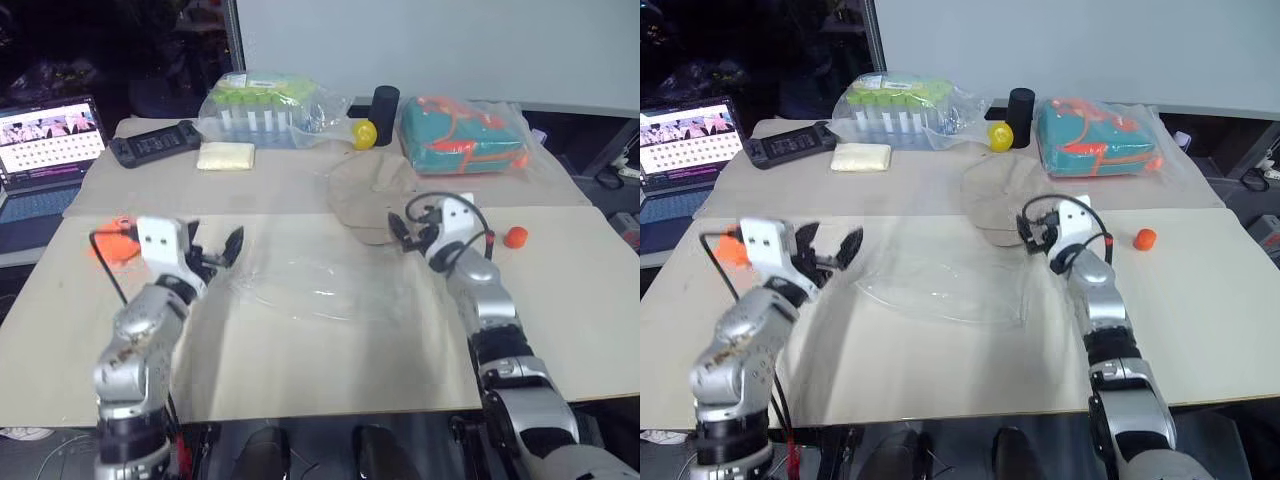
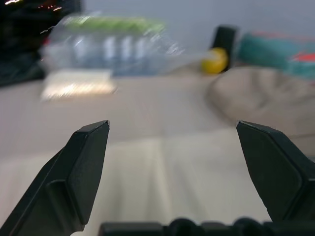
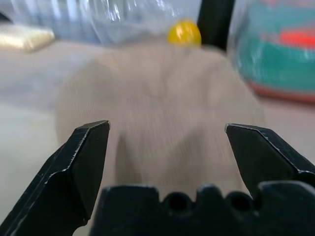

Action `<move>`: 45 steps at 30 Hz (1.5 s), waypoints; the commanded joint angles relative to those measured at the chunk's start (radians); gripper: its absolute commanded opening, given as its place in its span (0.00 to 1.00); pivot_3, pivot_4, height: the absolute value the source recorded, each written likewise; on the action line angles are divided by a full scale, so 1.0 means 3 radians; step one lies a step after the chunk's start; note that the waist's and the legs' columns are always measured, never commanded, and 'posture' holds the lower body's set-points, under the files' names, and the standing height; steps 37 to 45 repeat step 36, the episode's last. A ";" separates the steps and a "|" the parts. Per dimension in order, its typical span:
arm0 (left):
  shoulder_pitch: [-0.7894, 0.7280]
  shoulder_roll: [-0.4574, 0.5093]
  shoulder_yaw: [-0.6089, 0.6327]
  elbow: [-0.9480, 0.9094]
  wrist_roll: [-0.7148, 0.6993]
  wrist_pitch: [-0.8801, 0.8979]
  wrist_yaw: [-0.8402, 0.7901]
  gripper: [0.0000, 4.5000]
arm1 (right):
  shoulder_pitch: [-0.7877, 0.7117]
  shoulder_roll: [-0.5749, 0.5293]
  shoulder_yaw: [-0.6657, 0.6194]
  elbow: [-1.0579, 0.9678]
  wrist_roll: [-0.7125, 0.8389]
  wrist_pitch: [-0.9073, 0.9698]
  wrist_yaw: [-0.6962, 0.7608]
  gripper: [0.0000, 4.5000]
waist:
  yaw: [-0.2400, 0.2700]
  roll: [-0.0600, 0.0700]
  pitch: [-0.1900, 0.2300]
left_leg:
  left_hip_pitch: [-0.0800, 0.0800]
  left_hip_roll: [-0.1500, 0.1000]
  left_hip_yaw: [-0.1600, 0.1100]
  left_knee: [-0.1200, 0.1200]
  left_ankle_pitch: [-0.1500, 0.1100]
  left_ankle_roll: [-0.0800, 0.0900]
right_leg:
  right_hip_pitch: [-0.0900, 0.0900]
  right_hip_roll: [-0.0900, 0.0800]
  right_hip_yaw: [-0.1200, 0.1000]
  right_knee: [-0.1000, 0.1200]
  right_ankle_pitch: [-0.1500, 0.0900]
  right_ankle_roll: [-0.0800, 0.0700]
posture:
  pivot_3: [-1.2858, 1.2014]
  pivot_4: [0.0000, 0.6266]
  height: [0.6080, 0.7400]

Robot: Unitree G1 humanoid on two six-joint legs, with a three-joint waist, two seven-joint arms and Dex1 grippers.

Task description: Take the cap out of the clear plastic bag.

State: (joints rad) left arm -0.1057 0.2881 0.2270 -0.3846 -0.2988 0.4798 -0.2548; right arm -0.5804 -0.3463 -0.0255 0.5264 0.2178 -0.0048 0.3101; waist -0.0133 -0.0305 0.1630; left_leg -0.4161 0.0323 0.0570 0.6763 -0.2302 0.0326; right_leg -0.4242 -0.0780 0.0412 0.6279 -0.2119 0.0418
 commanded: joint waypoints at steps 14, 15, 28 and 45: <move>0.1233 -0.0480 -0.0365 -0.0191 0.0693 -0.1335 0.0364 0.98 | 0.1676 -0.0110 -0.0215 -0.1603 -0.0312 -0.0092 -0.0117 1.00 | -0.0025 0.0000 -0.0007 | 0.0032 0.0003 0.0013 0.0000 0.0001 0.0001 | 0.0012 0.0009 0.0011 0.0000 -0.0003 -0.0013 | 0.52 0.24 1.00; 0.1285 -0.0515 -0.0381 -0.0148 0.0712 -0.1403 0.0381 0.98 | 0.1711 -0.0081 -0.0195 -0.1618 -0.0342 -0.0106 -0.0136 1.00 | -0.0022 0.0000 -0.0008 | 0.0031 0.0004 0.0013 0.0000 0.0002 0.0001 | 0.0011 0.0010 0.0011 0.0000 -0.0003 -0.0013 | 0.52 0.24 1.00; 0.1256 -0.0683 -0.0288 0.0150 0.0808 -0.1593 0.0677 0.98 | 0.1650 0.0269 -0.0168 -0.1464 -0.0471 -0.0159 -0.0282 1.00 | -0.0029 -0.0036 -0.0043 | 0.0037 0.0009 0.0014 0.0003 0.0002 0.0001 | 0.0012 0.0013 0.0008 0.0001 -0.0011 -0.0024 | 0.52 0.24 1.00; 0.1212 -0.0594 -0.0356 0.0176 0.0980 -0.1304 0.0725 0.98 | 0.1553 0.0279 -0.0189 -0.1312 -0.0492 -0.0222 -0.0285 1.00 | -0.0046 -0.0040 -0.0047 | 0.0040 0.0008 0.0014 0.0002 0.0002 0.0001 | 0.0014 0.0012 0.0008 0.0002 -0.0011 -0.0023 | 0.52 0.24 1.00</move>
